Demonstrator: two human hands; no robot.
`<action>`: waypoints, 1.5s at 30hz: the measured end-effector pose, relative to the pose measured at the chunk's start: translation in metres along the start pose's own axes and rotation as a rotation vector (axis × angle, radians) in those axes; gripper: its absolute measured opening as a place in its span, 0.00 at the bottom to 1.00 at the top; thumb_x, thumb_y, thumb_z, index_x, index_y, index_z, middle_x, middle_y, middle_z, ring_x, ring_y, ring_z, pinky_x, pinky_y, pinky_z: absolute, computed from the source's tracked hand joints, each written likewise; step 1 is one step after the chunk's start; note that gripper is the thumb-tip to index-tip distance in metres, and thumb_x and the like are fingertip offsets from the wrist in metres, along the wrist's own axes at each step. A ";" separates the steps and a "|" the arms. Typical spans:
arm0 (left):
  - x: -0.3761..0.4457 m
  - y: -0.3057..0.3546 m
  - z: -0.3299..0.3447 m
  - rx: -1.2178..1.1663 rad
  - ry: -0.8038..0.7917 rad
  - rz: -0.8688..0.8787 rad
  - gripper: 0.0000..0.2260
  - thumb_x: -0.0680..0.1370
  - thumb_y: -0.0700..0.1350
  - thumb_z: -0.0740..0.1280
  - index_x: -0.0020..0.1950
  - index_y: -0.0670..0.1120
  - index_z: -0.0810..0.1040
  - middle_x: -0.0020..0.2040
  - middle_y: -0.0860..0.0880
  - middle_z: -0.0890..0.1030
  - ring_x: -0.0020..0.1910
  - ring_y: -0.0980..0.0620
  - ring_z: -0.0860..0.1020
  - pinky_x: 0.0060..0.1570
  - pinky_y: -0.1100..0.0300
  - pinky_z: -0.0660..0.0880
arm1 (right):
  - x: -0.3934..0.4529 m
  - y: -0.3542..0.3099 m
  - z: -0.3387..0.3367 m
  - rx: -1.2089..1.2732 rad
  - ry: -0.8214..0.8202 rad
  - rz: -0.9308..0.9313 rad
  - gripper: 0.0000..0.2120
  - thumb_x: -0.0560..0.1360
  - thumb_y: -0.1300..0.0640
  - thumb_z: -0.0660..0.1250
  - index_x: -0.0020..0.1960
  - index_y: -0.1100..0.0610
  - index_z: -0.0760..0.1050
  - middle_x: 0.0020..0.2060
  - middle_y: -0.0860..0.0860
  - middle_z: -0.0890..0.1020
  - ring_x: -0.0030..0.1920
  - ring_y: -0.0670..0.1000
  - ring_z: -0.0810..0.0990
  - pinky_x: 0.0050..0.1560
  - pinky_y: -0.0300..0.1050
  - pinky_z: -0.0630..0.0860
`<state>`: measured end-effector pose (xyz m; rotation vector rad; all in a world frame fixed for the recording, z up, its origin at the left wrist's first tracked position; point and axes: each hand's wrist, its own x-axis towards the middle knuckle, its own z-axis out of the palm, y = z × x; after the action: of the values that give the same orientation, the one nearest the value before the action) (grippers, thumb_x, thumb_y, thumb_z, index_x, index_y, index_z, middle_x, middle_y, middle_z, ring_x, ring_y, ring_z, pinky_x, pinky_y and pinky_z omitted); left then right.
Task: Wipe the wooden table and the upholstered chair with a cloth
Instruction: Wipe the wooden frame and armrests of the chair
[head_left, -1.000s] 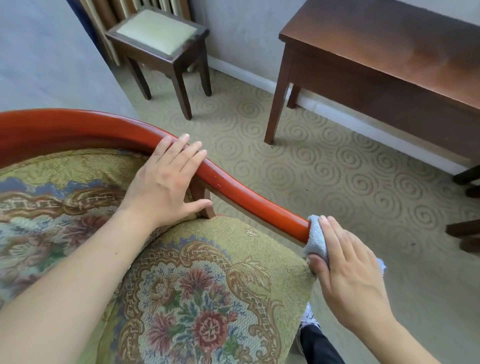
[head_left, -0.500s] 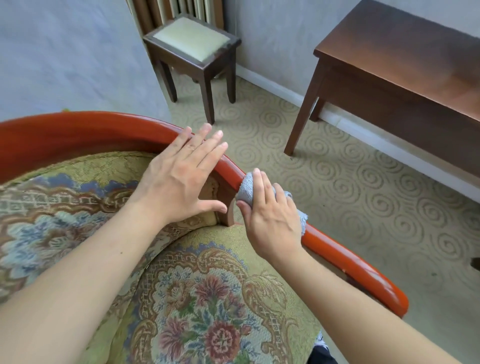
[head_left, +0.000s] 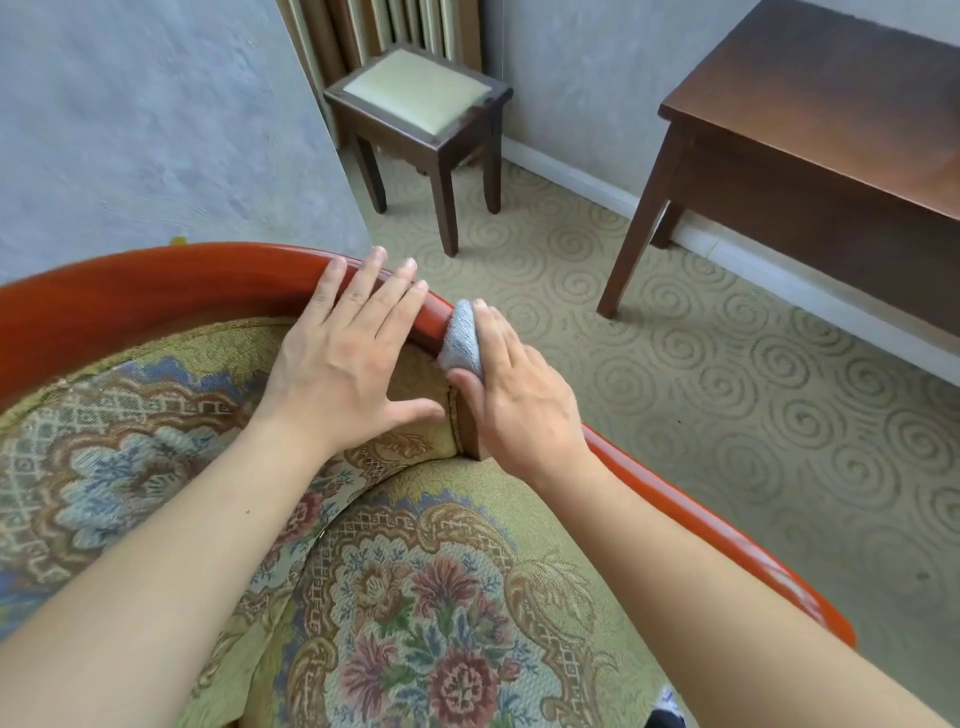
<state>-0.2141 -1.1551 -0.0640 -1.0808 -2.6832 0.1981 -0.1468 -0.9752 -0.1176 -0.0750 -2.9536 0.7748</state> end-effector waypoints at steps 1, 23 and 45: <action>0.000 0.003 0.000 0.006 -0.007 -0.002 0.53 0.66 0.74 0.67 0.78 0.38 0.63 0.79 0.41 0.62 0.80 0.41 0.56 0.78 0.38 0.50 | -0.013 0.009 -0.002 -0.031 -0.031 0.032 0.34 0.79 0.36 0.48 0.81 0.51 0.50 0.79 0.48 0.60 0.68 0.56 0.73 0.63 0.53 0.73; -0.005 0.130 0.050 -0.207 -0.057 0.254 0.52 0.67 0.74 0.68 0.78 0.40 0.64 0.79 0.43 0.64 0.80 0.43 0.58 0.79 0.43 0.53 | -0.236 0.118 -0.072 -0.069 0.076 0.467 0.29 0.81 0.41 0.46 0.74 0.54 0.69 0.73 0.51 0.71 0.72 0.56 0.69 0.71 0.55 0.63; -0.001 0.122 0.045 -0.211 -0.143 0.155 0.54 0.68 0.77 0.60 0.79 0.38 0.59 0.80 0.43 0.62 0.81 0.46 0.55 0.80 0.49 0.47 | -0.148 0.103 -0.079 -0.127 -0.248 0.226 0.26 0.80 0.35 0.39 0.73 0.41 0.60 0.62 0.42 0.77 0.58 0.50 0.79 0.53 0.50 0.75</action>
<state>-0.1447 -1.0704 -0.1334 -1.3889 -2.7958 0.0201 0.0111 -0.8573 -0.1099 -0.3511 -3.2699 0.6628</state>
